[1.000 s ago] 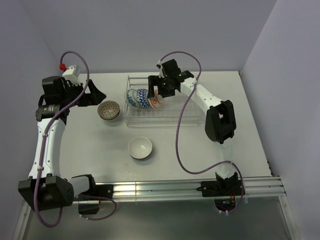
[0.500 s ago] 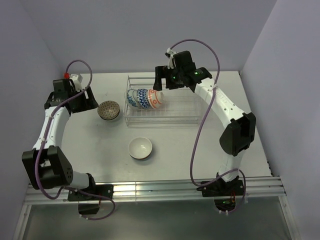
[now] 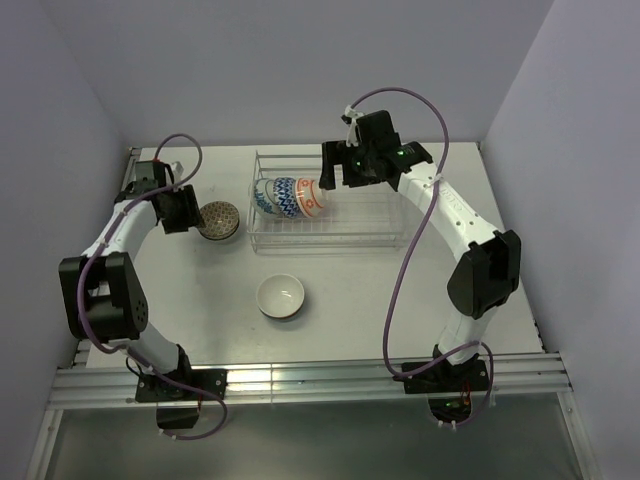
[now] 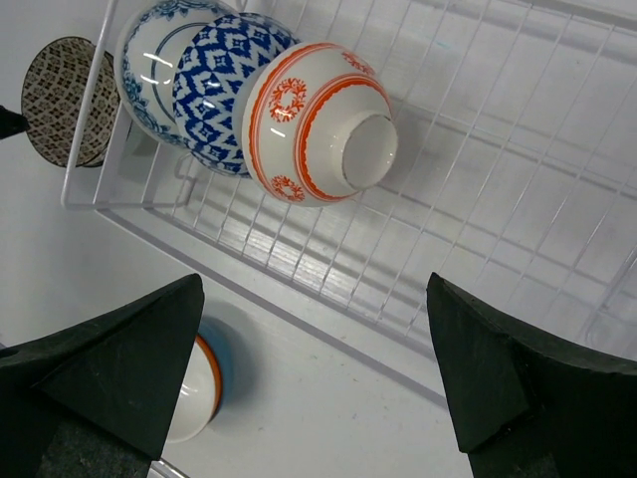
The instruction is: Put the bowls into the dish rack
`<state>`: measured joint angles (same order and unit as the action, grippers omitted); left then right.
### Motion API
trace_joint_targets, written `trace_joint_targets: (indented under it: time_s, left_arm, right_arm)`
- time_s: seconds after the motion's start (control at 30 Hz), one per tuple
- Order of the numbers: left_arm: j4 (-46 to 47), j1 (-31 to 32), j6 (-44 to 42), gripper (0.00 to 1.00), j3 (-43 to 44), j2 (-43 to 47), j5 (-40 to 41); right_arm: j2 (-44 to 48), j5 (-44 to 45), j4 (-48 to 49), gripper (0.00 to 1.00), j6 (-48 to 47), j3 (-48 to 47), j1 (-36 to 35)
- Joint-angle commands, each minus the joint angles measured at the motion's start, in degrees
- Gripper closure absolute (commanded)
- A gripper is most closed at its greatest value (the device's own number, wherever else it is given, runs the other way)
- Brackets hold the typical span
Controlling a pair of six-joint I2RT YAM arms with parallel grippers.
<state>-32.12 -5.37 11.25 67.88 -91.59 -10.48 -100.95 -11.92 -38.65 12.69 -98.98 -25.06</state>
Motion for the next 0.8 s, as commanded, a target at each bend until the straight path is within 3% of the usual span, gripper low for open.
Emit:
trace_joint_targets:
  time_s: [0.0,0.17,0.3,0.47,0.6,0.7,0.77]
  left_arm:
    - [1.7,1.2,1.7,0.46,2.7,-2.3,1.4]
    - [2.6,1.9,2.6,0.51,3.1,-4.4,2.1]
    - [2.1,2.4,2.9,0.69,4.6,-6.0,2.8]
    - [1.2,2.6,3.0,0.76,5.5,-6.2,3.5]
    - [-0.1,2.6,3.3,0.85,6.4,-5.6,3.3]
    - [-1.9,2.6,3.3,0.98,7.4,-5.1,3.5]
    - [-2.8,2.6,3.4,1.0,7.9,-4.9,3.5]
  right_arm:
    - [3.9,0.3,1.0,0.0,-0.6,0.9,0.8]
    - [4.0,-0.4,1.3,0.0,-0.3,1.4,1.0]
    - [4.2,-0.6,1.7,0.0,-0.1,2.0,1.1]
    - [4.6,-0.8,2.0,0.0,-0.2,2.9,1.2]
    - [5.1,-1.0,2.2,0.0,-0.4,3.4,1.2]
    - [5.5,-1.1,2.3,0.0,-0.4,3.7,1.3]
    - [5.6,-1.2,2.4,0.0,-0.3,3.8,1.3]
